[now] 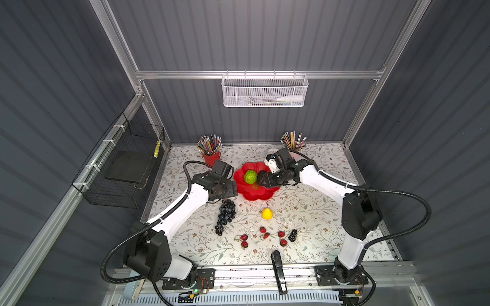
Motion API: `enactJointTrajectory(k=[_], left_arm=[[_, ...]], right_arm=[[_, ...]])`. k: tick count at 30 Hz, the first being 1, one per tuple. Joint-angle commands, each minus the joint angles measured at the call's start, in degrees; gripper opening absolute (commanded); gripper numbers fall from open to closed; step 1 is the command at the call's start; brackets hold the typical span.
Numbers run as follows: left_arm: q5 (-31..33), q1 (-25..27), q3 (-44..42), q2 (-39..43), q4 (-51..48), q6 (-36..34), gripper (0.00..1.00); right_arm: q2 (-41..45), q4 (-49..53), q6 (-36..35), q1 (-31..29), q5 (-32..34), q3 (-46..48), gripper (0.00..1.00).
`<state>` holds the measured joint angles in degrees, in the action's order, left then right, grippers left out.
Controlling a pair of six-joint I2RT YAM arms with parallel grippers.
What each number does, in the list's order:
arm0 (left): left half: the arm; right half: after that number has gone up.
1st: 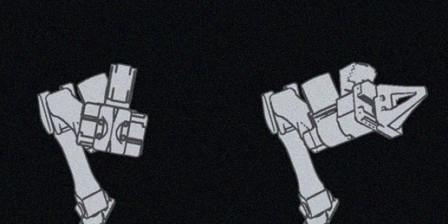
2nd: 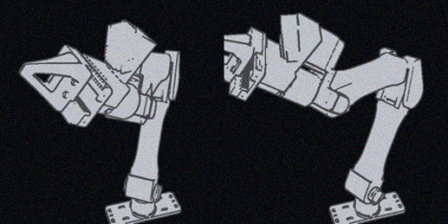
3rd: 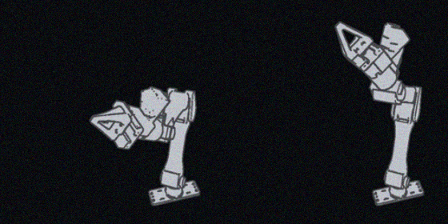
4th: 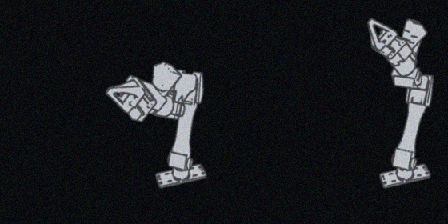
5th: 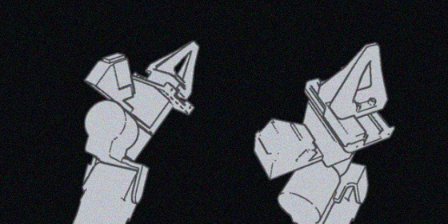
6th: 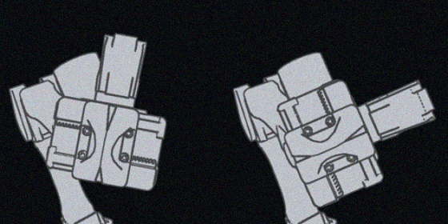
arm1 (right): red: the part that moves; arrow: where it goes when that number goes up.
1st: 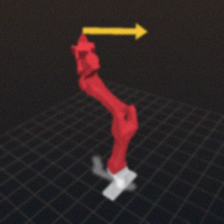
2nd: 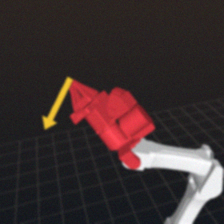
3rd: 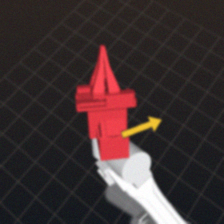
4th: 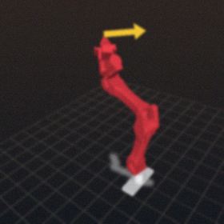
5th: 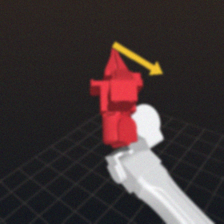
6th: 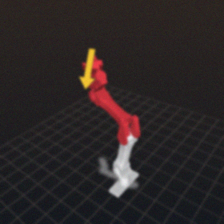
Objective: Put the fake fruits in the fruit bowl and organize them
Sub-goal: 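Lift the purple fig with the right gripper and lower it into the bowl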
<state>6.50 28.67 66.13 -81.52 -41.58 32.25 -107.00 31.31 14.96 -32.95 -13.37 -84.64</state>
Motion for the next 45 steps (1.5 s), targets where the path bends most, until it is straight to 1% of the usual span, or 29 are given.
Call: enactJointTrajectory(k=[1,8,20,24,28,33,35,37,39,41,45], left_arm=[[1.02,-0.19,-0.71,1.49,-1.22,1.07,0.88],[1.15,-0.19,-2.35,2.17,-0.35,1.81,0.88],[1.66,-0.19,-2.19,1.81,-0.17,1.94,0.88],[1.51,-0.19,-1.80,1.60,-0.17,2.01,0.88],[0.90,-0.23,-1.66,1.77,0.18,2.12,0.88],[1.04,-0.19,-0.68,1.75,-0.51,1.78,0.89],[1.22,-0.19,-0.39,1.89,-0.77,1.64,0.88],[0.95,-0.23,-0.06,1.84,-1.00,1.47,0.89],[0.38,-0.19,0.47,1.63,-1.51,1.03,0.90],[-0.69,-0.19,1.01,1.46,-2.10,0.55,0.94],[-2.96,-0.19,1.06,1.05,-1.76,0.31,0.95]], right_arm=[[-2.37,-0.46,-0.21,-0.58,-2.01,-1.99,0.50],[-7.16,-0.72,-0.67,-1.14,-2.15,-3.68,0.50],[-11.42,-0.83,-2.17,-1.21,-0.62,-4.99,0.52],[-12.52,-1.66,-2.06,-1.16,-0.07,-5.60,0.54],[-13.70,-2.15,-1.82,-1.18,-0.02,-6.35,0.58],[-14.97,-2.53,-2.08,-1.23,0.19,-6.79,0.59],[-15.06,-2.65,-2.30,-1.21,0.27,-6.91,0.62],[-14.96,-2.14,-2.41,-1.16,0.59,-7.26,0.67],[-14.11,-1.90,-2.48,-1.21,0.94,-7.16,0.69],[-12.54,-2.17,-2.82,-1.23,1.79,-6.50,0.71],[-9.50,-1.77,-4.19,-1.21,3.55,-6.50,0.76]])
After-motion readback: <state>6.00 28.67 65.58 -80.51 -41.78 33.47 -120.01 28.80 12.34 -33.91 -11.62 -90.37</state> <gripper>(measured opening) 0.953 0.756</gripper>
